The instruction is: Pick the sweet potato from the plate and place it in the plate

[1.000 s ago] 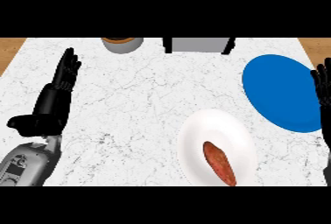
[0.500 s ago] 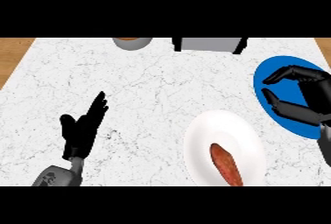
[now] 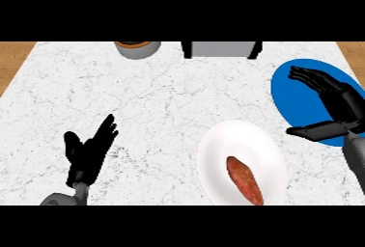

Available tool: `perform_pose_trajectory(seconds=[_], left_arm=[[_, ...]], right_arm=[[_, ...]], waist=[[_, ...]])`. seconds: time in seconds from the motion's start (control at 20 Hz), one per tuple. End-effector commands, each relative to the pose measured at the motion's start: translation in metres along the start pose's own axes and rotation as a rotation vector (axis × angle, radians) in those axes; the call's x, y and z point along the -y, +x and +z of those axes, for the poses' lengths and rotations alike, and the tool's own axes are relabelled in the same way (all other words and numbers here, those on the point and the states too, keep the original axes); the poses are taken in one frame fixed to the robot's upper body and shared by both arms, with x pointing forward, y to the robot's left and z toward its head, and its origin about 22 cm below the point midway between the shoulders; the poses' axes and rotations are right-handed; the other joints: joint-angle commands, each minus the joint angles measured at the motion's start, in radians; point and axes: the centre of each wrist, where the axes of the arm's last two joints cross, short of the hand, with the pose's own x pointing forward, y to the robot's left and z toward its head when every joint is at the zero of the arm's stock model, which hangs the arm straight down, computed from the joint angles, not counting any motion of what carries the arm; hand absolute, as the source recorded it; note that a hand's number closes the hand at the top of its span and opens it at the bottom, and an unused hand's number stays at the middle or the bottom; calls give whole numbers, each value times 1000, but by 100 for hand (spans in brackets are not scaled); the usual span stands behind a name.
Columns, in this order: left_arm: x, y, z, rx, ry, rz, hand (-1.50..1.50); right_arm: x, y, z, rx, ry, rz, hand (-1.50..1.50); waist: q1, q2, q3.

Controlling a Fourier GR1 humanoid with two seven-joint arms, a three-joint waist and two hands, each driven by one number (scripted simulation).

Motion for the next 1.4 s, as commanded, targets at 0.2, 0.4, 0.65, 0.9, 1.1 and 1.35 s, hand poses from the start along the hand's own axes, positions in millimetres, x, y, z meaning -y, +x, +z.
perform_pose_trajectory(seconds=[0.2, 0.4, 0.65, 0.9, 1.1, 1.35], left_arm=[[1, -10, 7, -45, 1, 11, 0], [-3, -6, 10, -46, 10, 5, 0], [3, -23, 16, -48, 8, 12, 0], [-11, 8, 1, -45, 16, 26, 0], [-4, 6, 25, -43, 10, 9, 0], [5, 10, 5, -39, 11, 12, 0]], right_arm=[[35, 45, -13, -152, 412, 287, -150], [26, 72, -34, -184, 562, 391, -150], [-33, 73, -27, -211, 593, 495, -150], [-66, 64, -9, -253, 629, 517, -150], [-97, 85, -7, -279, 631, 587, -150], [-102, 56, -2, -355, 710, 581, -150]], waist=[[-10, -4, -3], [-11, -7, -3], [-20, -8, -3], [-19, -6, -2], [-17, -8, -2], [-15, -4, -2]])
